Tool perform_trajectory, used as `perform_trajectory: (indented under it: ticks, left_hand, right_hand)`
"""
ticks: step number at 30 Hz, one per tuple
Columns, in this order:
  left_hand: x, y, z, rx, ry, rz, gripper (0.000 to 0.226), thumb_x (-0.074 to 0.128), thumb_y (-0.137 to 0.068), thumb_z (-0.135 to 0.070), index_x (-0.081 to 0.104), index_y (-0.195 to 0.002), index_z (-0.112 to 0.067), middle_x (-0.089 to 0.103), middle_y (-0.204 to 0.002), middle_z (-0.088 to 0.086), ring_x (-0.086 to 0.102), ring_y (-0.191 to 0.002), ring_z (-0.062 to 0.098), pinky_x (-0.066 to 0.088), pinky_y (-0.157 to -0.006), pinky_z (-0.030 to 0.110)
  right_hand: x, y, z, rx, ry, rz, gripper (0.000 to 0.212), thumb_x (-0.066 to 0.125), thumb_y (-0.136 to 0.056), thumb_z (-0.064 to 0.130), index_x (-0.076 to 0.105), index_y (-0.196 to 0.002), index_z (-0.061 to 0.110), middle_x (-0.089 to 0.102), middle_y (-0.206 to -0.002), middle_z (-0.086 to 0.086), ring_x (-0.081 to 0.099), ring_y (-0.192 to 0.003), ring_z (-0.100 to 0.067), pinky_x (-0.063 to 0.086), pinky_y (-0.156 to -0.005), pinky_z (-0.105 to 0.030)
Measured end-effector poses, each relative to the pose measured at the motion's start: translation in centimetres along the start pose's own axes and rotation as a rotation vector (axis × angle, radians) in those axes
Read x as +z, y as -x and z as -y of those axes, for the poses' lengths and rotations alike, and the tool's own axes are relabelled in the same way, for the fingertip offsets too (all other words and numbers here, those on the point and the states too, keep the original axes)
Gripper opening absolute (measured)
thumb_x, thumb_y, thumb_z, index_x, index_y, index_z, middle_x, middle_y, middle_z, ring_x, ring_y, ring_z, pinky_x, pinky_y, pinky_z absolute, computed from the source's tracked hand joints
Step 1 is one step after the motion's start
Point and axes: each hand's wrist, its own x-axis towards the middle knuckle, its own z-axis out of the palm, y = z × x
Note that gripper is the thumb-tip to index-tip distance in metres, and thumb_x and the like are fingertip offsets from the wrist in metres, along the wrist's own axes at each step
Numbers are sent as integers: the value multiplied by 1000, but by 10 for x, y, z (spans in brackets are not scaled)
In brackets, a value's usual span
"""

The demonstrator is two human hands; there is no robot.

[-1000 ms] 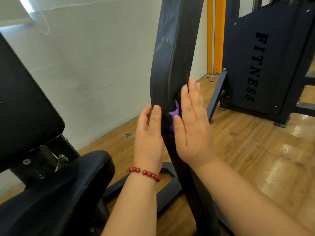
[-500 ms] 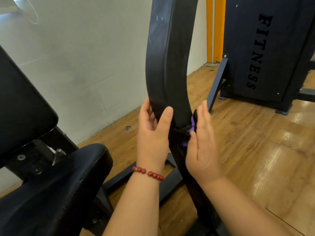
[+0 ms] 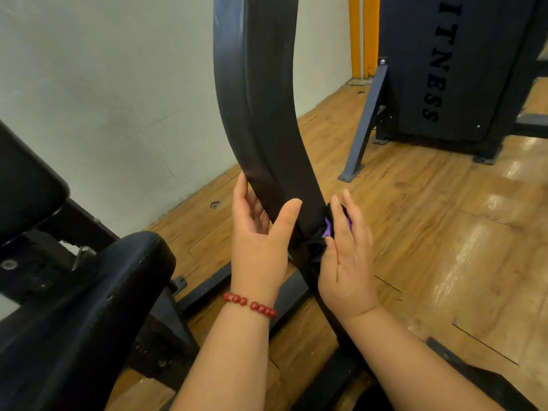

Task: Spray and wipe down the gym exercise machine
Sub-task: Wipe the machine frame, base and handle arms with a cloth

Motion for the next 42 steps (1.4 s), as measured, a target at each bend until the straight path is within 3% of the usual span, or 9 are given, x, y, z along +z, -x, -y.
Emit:
perform_trajectory:
  ticks: [4, 9, 12, 16, 25, 33, 36, 39, 42]
  left_hand:
    - [0, 6, 8, 3, -25, 18, 85, 68, -62, -48, 27, -137, -46, 48, -141, -14, 50, -125, -2, 45, -106, 28]
    - [-2, 19, 25, -39, -60, 43, 84, 67, -66, -47, 26, -140, -44, 46, -143, -16, 47, -127, -5, 41, -110, 31]
    - [-3, 26, 37, -76, -88, 87, 94, 69, -66, -46, 21, -147, -43, 43, -145, -18, 43, -130, -6, 37, -113, 32]
    - [1, 37, 56, -151, -99, 119, 89, 74, -75, -34, 18, -142, -50, 46, -143, -14, 46, -130, -1, 40, -112, 36]
    - [7, 42, 70, -138, -136, 55, 95, 69, -70, -48, 17, -149, -45, 39, -149, -12, 38, -136, 0, 35, -115, 32]
    - [19, 50, 86, -141, -166, 54, 91, 72, -81, -38, 11, -148, -47, 43, -146, -9, 44, -132, 2, 40, -112, 37]
    - [18, 49, 86, -135, -203, 41, 89, 73, -76, -48, 13, -141, -54, 44, -145, -11, 44, -133, 2, 39, -112, 38]
    - [19, 51, 86, -139, -205, 53, 90, 73, -75, -56, 9, -139, -58, 41, -147, -14, 41, -134, 1, 36, -114, 39]
    - [22, 52, 86, -128, -196, 66, 89, 65, -77, -49, 4, -141, -55, 40, -148, -12, 42, -133, 1, 37, -114, 38]
  right_hand:
    - [-1, -17, 28, 172, -220, -9, 51, 26, -102, 42, 30, -151, 28, 30, -153, 0, 31, -140, -10, 35, -112, -38]
    - [7, 7, 3, 143, -143, -55, 43, 31, -102, 31, 41, -142, 18, 50, -136, -2, 40, -126, 8, 32, -102, -8]
    - [6, 45, -25, 333, -176, -19, 37, 28, -98, 26, 43, -131, 27, 52, -122, 9, 40, -116, 21, 29, -94, 1]
    - [8, 43, -19, 404, -276, -91, 37, 25, -100, 32, 51, -127, 28, 53, -121, 22, 48, -119, 9, 36, -99, -9]
    - [10, 80, -44, 703, -288, -28, 38, 31, -95, 49, 59, -102, 24, 61, -109, -1, 57, -105, -11, 45, -86, -12]
    - [12, 51, -25, 549, -305, -113, 29, 35, -95, 46, 59, -105, 33, 60, -104, 12, 55, -102, 1, 42, -84, -9]
    - [12, 81, -47, 715, -293, -74, 33, 32, -94, 51, 58, -103, 32, 59, -106, 4, 56, -102, -6, 47, -84, -19]
    - [13, 100, -59, 868, -315, -134, 21, 32, -96, 48, 53, -93, 46, 56, -103, 18, 55, -101, 3, 49, -94, -35]
    - [13, 84, -46, 767, -319, -150, 23, 32, -94, 52, 54, -99, 51, 59, -108, 20, 55, -105, 7, 47, -91, -20]
